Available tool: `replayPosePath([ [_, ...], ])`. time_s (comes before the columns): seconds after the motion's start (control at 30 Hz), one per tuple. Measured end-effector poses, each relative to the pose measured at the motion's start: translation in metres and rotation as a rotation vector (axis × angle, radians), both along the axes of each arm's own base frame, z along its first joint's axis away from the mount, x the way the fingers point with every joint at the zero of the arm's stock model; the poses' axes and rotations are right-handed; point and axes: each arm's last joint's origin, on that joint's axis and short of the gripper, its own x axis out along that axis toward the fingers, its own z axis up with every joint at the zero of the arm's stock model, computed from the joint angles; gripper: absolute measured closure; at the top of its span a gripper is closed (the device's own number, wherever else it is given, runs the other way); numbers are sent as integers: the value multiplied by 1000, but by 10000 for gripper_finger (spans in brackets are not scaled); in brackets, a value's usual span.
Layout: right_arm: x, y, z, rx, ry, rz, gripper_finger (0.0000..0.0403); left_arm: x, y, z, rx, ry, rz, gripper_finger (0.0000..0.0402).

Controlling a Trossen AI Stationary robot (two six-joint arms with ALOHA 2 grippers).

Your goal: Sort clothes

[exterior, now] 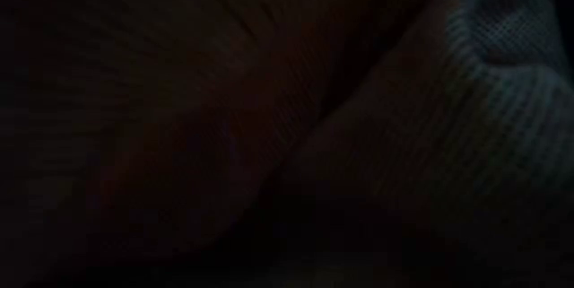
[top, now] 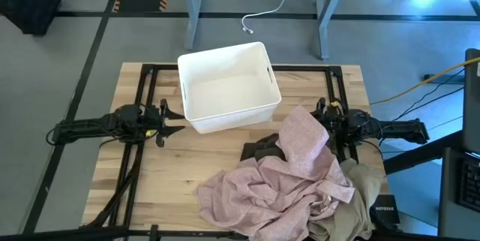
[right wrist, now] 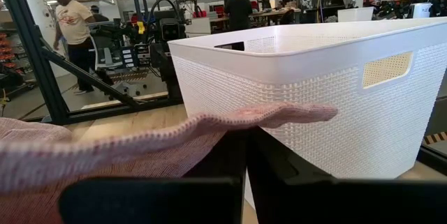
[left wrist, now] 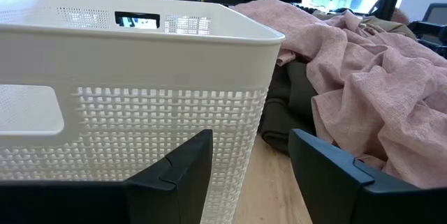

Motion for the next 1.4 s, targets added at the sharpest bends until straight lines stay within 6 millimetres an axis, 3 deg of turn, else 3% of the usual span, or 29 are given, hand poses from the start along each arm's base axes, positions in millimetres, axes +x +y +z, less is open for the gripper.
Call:
replayPosePath([
  [0.73, 0, 0, 0, 0, 0, 0, 386, 0, 0, 0, 0, 0, 0, 218],
  [0.93, 0, 0, 0, 0, 0, 0, 386, 0, 1, 2, 78, -24, 14, 218],
  [1.2, 0, 0, 0, 20, -8, 4, 386, -3, 0, 32, 96, -329, 24, 218],
  [1.4, 0, 1, 1, 223, -53, 53, 386, -9, 1, 48, 116, -501, 60, 218],
])
